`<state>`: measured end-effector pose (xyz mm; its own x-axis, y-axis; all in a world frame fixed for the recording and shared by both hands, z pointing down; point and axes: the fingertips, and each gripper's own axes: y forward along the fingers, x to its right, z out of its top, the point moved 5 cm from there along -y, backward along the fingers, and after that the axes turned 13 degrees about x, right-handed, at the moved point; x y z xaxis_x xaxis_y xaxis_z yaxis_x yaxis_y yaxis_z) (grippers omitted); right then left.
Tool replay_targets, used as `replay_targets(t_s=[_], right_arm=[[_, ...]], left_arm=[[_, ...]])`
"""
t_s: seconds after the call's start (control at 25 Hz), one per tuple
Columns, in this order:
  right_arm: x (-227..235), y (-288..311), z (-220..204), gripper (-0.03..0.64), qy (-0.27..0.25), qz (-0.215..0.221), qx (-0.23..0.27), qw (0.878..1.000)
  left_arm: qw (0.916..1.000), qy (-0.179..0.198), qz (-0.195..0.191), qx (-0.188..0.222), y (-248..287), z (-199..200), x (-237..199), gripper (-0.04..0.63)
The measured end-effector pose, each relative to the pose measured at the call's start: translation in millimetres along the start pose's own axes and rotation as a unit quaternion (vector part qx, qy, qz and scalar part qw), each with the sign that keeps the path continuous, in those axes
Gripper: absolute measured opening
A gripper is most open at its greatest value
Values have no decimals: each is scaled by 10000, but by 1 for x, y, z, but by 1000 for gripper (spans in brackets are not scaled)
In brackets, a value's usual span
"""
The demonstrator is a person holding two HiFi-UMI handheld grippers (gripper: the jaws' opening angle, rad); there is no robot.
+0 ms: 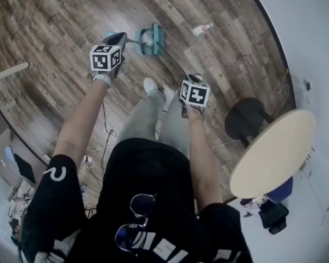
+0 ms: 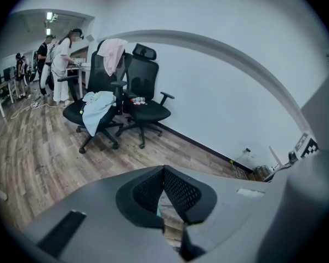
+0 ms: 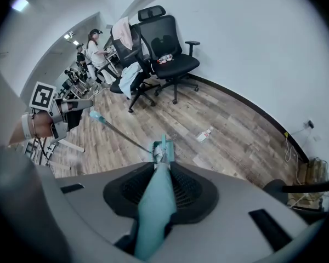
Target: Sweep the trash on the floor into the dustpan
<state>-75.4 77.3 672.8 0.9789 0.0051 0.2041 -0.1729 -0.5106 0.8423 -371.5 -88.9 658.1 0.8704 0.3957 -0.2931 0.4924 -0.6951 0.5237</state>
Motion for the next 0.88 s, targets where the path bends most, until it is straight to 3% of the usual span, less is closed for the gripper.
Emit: replay_targets(t_s=[0.24, 0.52, 0.88], right_arm=[[34, -45, 37, 84, 186, -142, 476, 9986], [106, -73, 96, 84, 606, -270, 1039, 9924], [239, -49, 183, 84, 580, -204, 965, 9934]], left_arm=[[9991, 83, -260, 316, -5, 44, 41, -3], [9967, 327, -537, 508, 32, 91, 112, -3], [9964, 556, -562, 293, 134, 140, 203, -3]])
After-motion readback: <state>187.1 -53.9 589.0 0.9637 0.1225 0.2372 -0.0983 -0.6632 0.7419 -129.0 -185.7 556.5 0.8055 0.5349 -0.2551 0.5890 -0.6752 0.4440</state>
